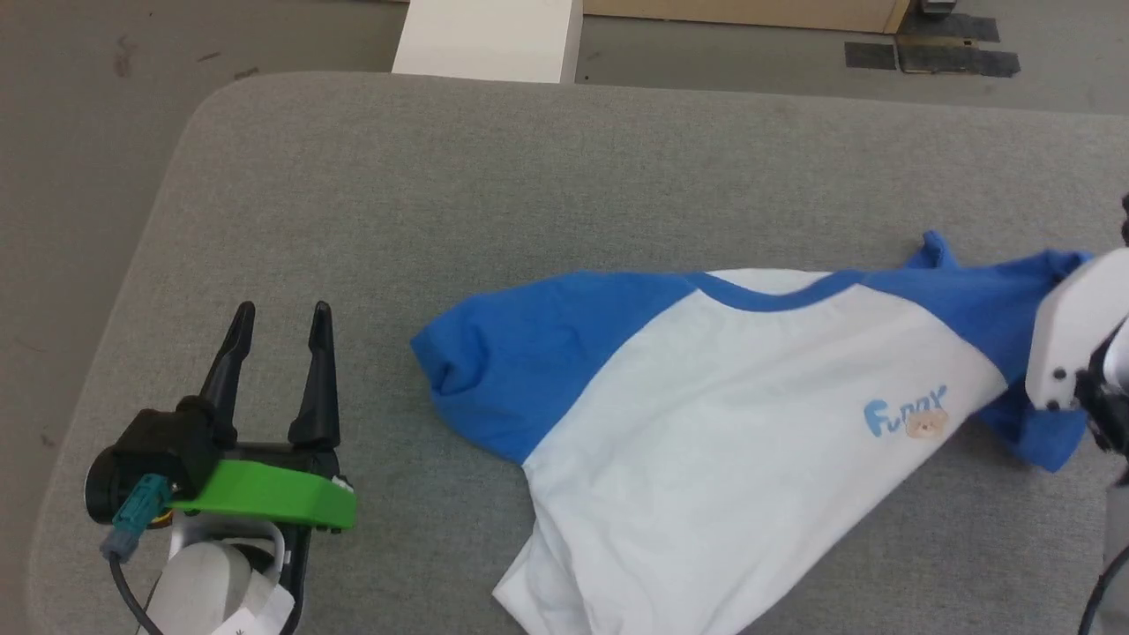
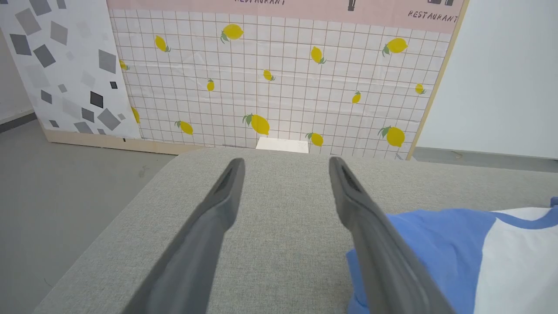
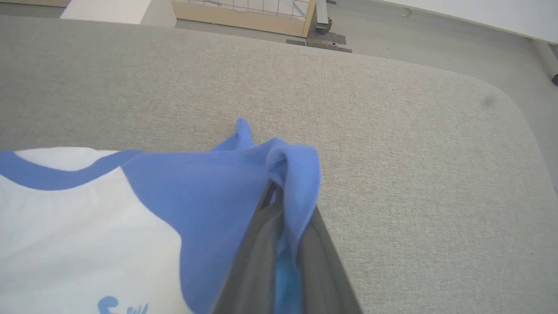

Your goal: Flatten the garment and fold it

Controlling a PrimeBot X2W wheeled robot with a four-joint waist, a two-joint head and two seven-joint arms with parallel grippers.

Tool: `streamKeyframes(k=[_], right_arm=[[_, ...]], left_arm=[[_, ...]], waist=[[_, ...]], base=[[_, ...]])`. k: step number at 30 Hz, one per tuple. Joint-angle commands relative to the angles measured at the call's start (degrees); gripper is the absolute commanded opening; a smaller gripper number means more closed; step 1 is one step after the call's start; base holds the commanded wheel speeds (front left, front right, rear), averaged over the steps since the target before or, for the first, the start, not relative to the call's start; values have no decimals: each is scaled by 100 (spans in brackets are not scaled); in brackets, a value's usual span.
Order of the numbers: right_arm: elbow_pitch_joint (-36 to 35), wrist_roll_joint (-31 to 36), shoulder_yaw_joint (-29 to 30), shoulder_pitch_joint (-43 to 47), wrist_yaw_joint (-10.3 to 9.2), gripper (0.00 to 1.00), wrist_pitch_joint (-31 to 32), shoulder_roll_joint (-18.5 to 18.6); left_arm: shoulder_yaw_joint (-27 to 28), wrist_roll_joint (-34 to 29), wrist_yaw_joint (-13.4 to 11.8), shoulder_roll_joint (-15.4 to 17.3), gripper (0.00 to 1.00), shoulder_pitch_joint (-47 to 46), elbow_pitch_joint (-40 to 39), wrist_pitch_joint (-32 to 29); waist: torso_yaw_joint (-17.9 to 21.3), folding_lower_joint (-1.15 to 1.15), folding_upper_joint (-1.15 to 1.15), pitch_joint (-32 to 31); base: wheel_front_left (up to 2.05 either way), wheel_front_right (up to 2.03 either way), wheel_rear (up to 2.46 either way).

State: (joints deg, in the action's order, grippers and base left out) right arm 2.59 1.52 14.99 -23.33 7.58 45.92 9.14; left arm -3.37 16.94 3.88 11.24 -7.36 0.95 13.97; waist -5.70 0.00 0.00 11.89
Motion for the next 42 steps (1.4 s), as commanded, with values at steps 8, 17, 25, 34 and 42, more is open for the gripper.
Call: streamKeyframes(k=[8, 17, 25, 34, 42], right_arm=[[177, -455, 14, 1649, -9, 0, 715, -395], [-329, -1012, 590, 1703, -9, 100, -289, -598], [-949, -1191, 1228, 1589, -9, 100, -902, -623], [-944, -1270, 1074, 1675, -9, 100, -981, -625], [-814, -1175, 941, 1694, -9, 100, -1101, -625]], left_arm=[[-22, 115, -76, 30, 100, -15, 19, -173], [-158, 222, -61, 107, 100, -161, 114, -771], [-815, 429, 106, 360, 100, -1083, 578, -3342], [-1091, 536, -142, 494, 81, -1326, 1194, -5346], [-386, 911, -365, 258, 0, -1480, 580, -4057]], waist=[[181, 0, 0, 13], [361, 0, 0, -120], [515, 0, 0, -155], [768, 0, 0, -75], [561, 0, 0, -154]], base=[[0, 0, 0], [0, 0, 0], [0, 0, 0], [0, 0, 0], [0, 0, 0]])
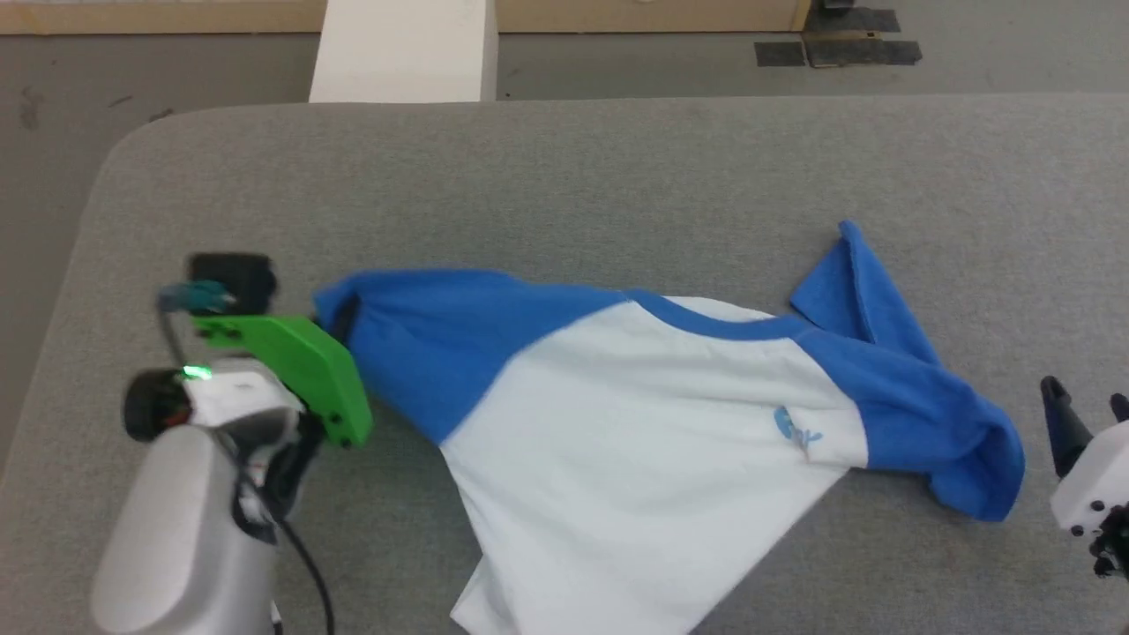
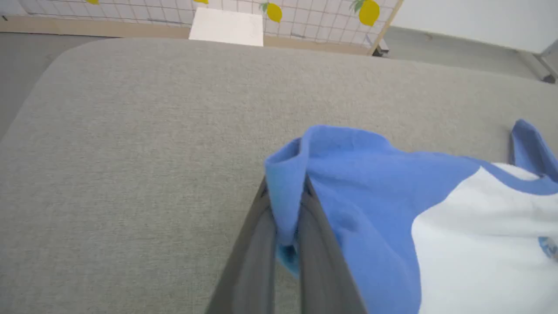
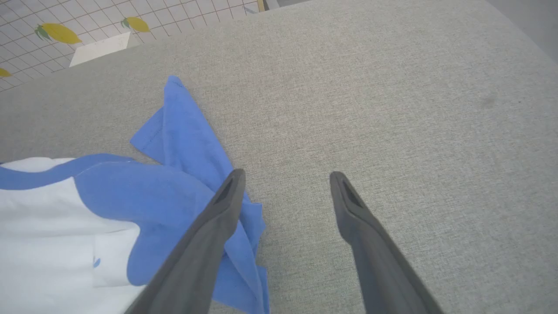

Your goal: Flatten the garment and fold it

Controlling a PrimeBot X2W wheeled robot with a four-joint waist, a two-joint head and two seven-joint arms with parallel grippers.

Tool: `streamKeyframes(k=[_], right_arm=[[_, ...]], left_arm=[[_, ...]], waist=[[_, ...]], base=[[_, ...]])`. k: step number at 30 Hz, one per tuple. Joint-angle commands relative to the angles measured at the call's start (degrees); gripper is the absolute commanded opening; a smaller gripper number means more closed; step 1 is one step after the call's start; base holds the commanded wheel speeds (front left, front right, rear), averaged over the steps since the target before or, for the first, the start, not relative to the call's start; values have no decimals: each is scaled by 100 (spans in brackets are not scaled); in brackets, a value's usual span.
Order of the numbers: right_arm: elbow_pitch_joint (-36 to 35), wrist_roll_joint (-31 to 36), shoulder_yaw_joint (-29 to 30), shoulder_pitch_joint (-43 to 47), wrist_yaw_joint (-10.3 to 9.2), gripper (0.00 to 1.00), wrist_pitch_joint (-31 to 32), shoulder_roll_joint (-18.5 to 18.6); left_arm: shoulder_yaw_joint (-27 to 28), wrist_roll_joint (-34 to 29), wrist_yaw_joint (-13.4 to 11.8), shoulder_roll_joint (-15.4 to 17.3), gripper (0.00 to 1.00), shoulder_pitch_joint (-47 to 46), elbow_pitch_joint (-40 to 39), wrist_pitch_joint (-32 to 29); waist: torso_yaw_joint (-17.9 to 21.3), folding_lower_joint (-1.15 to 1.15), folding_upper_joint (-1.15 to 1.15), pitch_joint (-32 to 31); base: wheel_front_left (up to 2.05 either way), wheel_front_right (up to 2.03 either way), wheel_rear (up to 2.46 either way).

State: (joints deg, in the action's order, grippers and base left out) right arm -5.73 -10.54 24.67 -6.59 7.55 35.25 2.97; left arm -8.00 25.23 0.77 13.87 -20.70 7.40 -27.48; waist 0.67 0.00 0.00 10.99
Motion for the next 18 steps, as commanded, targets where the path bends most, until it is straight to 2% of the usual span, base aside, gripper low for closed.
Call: streamKeyframes(k=[1, 6, 10, 12, 17, 18], right_arm=[[38, 43, -63, 12, -6, 100, -41, -9], [142, 63, -351, -45, -6, 100, -65, -9], [247, 57, -639, -74, -6, 100, -59, -9], [293, 53, -725, -77, -6, 100, -54, -9], [438, 98, -910, -77, -6, 100, -47, -9], [464, 111, -957, -75, -6, 100, -27, -9]], left_arm=[[182, 89, -122, -3, 0, -145, -176, 217], [775, 62, -678, 84, 0, 318, -639, 536], [1209, 144, -1105, 87, 0, 1025, -384, 505], [1319, 276, -1187, 6, 0, 1319, -126, 437], [1435, 640, -1124, -197, 0, 1545, 555, 360], [1483, 705, -1101, -233, 27, 1504, 626, 439]], waist=[[-111, 0, 0, -96], [-274, 0, 0, -182], [-335, 0, 0, -156], [-379, 0, 0, -111], [-452, 0, 0, -58], [-468, 0, 0, -53]], base=[[0, 0, 0], [0, 0, 0], [0, 0, 0], [0, 0, 0], [0, 0, 0], [0, 0, 0]])
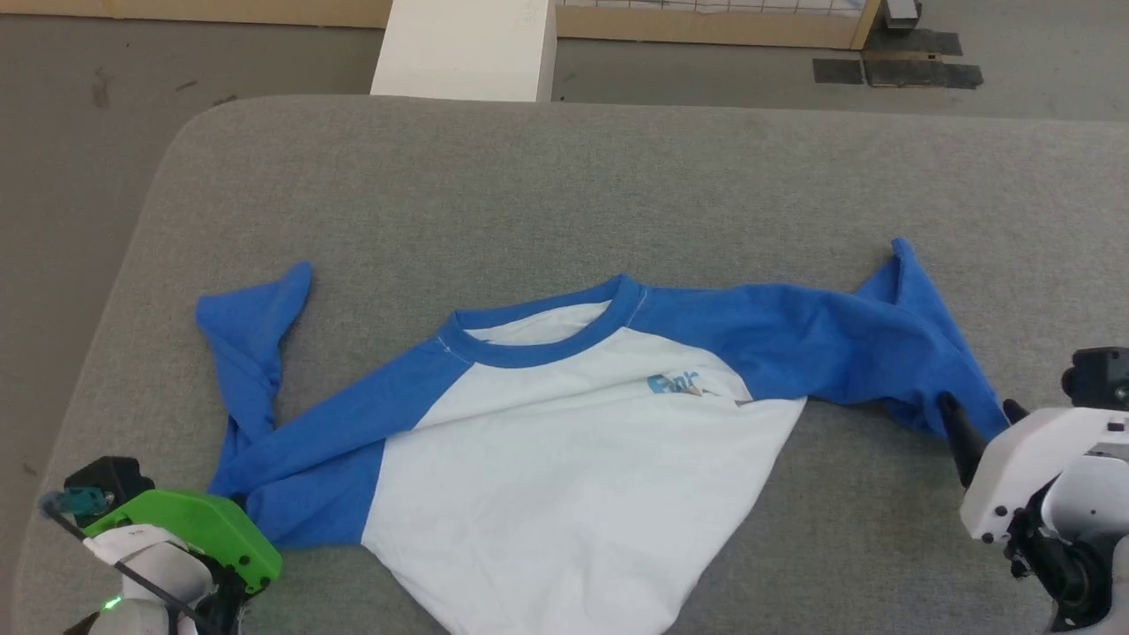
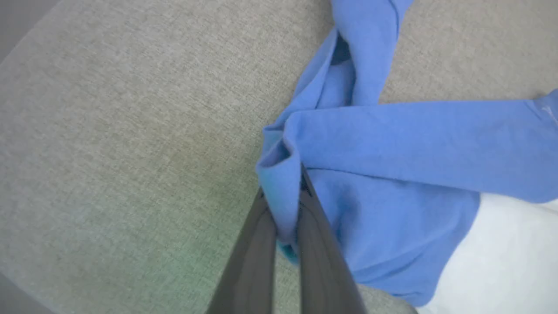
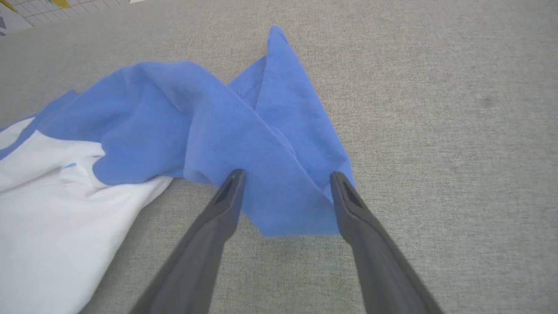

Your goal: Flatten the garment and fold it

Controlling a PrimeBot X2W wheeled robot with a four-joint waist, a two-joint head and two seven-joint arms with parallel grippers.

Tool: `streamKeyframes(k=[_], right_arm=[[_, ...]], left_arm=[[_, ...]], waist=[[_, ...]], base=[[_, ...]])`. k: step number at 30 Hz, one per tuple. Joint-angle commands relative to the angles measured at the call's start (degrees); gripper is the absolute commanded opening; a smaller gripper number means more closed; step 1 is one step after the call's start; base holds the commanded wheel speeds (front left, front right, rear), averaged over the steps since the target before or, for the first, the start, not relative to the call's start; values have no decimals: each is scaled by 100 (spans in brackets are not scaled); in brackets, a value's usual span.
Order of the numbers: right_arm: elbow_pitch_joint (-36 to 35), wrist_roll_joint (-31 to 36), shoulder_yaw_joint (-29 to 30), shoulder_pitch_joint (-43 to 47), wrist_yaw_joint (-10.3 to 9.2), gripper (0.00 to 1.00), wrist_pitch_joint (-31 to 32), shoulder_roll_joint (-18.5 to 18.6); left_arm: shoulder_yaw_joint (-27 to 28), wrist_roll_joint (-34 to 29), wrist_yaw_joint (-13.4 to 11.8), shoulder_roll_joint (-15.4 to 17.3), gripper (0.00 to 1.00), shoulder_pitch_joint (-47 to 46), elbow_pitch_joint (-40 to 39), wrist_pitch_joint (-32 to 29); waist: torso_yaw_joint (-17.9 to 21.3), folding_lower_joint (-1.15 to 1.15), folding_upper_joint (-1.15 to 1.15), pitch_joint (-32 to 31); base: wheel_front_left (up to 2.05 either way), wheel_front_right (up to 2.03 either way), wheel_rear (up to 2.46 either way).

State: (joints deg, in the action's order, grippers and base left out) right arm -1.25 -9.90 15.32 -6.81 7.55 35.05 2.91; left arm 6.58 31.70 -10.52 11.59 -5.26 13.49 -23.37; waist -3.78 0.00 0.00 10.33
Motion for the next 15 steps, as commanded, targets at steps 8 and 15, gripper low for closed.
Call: streamKeyframes(k=[8, 15], right_arm=[[-17, 49, -635, -57, -6, 100, 59, -3], [122, 148, -1511, -228, -6, 100, 430, -3]], left_arm=[[293, -114, 550, 62, 100, -372, -583, 1883], [-200, -1192, 856, 112, 100, -72, -996, 3668]], waist=[[-81, 0, 0, -28], [-91, 0, 0, 60]], base=[[0, 0, 0], [0, 0, 0]])
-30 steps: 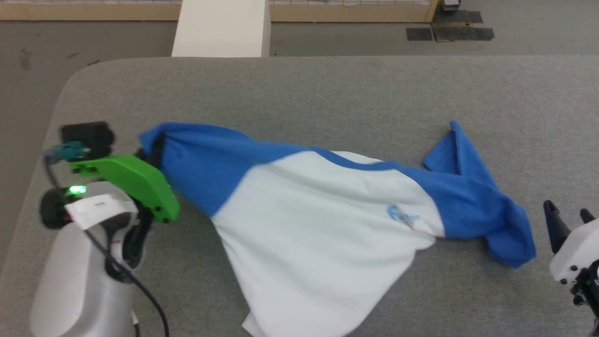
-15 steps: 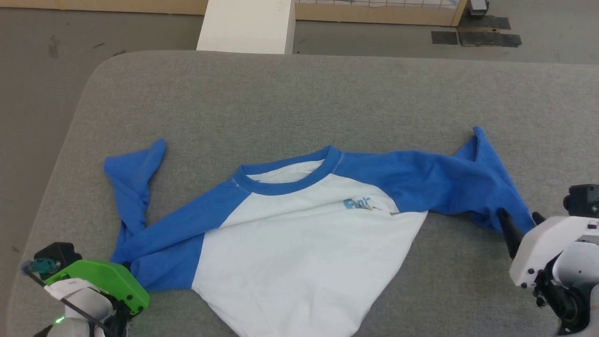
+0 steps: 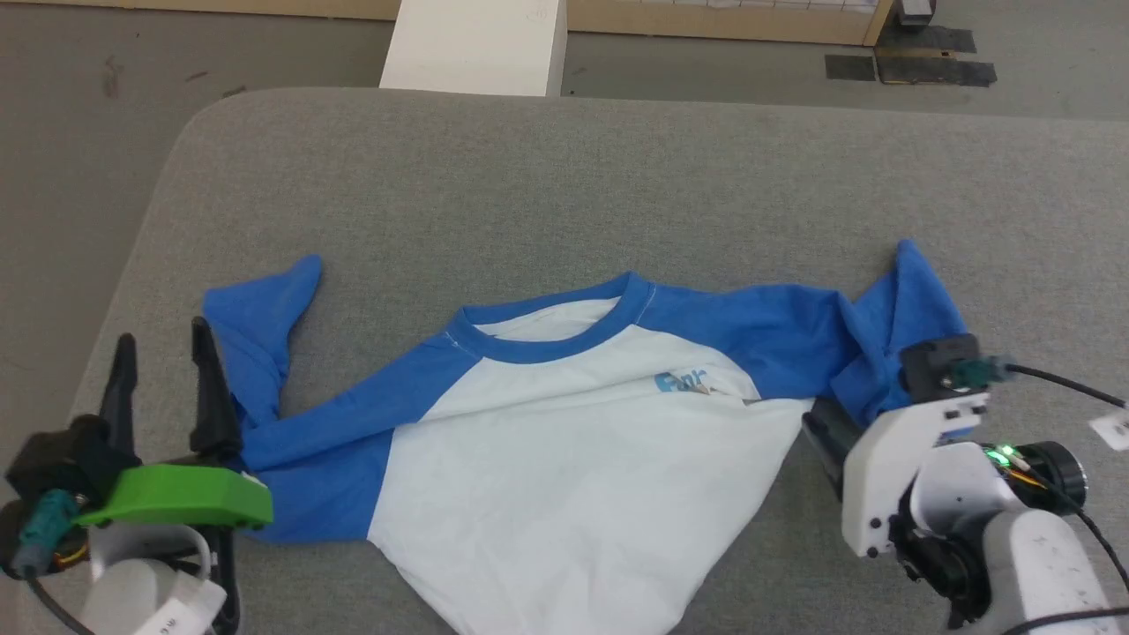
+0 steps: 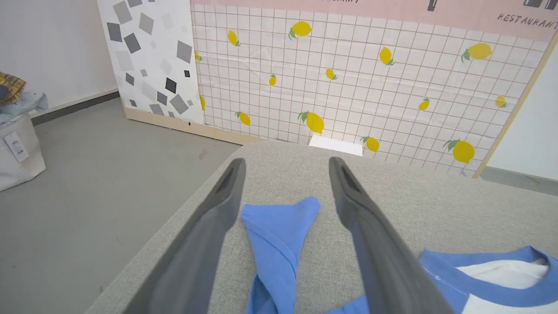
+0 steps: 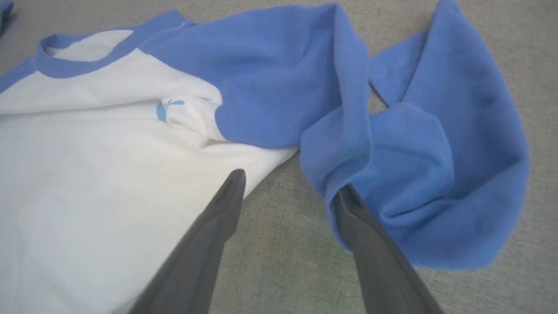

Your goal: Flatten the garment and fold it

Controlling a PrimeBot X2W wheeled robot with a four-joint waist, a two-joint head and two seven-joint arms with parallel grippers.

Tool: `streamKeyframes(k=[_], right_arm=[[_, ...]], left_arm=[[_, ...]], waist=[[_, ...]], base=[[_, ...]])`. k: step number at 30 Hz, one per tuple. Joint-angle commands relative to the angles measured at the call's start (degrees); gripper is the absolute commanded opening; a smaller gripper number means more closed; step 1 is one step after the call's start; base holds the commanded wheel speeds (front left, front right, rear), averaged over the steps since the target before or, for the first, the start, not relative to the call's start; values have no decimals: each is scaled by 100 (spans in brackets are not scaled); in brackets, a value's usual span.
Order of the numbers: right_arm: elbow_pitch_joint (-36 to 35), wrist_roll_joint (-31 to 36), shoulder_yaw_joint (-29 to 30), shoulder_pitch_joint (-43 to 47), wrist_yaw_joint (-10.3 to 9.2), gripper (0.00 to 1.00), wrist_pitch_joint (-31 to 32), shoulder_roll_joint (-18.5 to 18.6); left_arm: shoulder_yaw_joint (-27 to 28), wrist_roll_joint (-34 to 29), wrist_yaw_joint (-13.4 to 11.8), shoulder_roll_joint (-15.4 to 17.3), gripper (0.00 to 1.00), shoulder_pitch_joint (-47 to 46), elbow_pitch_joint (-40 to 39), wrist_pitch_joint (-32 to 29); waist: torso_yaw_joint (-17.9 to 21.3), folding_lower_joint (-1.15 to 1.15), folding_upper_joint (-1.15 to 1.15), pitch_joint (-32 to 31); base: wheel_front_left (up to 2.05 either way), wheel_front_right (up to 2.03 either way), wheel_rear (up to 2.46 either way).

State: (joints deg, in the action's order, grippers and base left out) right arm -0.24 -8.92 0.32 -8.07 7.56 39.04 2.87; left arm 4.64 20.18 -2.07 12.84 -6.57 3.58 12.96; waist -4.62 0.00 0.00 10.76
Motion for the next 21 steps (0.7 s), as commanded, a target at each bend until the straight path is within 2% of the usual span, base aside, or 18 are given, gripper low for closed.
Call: streamKeyframes(k=[1, 8, 16, 17, 18, 21], right_arm=[[94, 124, -78, -142, -8, 100, 138, 1], [747, 451, -672, -514, -8, 100, 757, 1], [1430, 425, -1000, -665, -8, 100, 731, 1], [1481, 424, -1025, -680, -8, 41, 735, 1], [1512, 403, -1046, -702, -8, 0, 691, 1], [1459, 321, -1018, -765, -8, 0, 534, 1]], left_arm=[[-50, -101, 19, -44, 100, 80, -17, 82], [-147, -288, 74, -244, 100, 84, -15, 192], [-111, -331, 205, -340, 100, 3, 80, 202], [-104, -342, 216, -350, 100, -1, 85, 202], [-98, -356, 231, -363, 100, -3, 94, 202], [-83, -406, 273, -417, 100, 4, 131, 203]], waist=[[-12, 0, 0, 36], [-100, 0, 0, 177], [-148, 0, 0, 272], [-146, 0, 0, 272], [-141, 0, 0, 270], [-111, 0, 0, 230]], base=[[0, 0, 0], [0, 0, 0], [0, 0, 0], [0, 0, 0], [0, 0, 0], [0, 0, 0]])
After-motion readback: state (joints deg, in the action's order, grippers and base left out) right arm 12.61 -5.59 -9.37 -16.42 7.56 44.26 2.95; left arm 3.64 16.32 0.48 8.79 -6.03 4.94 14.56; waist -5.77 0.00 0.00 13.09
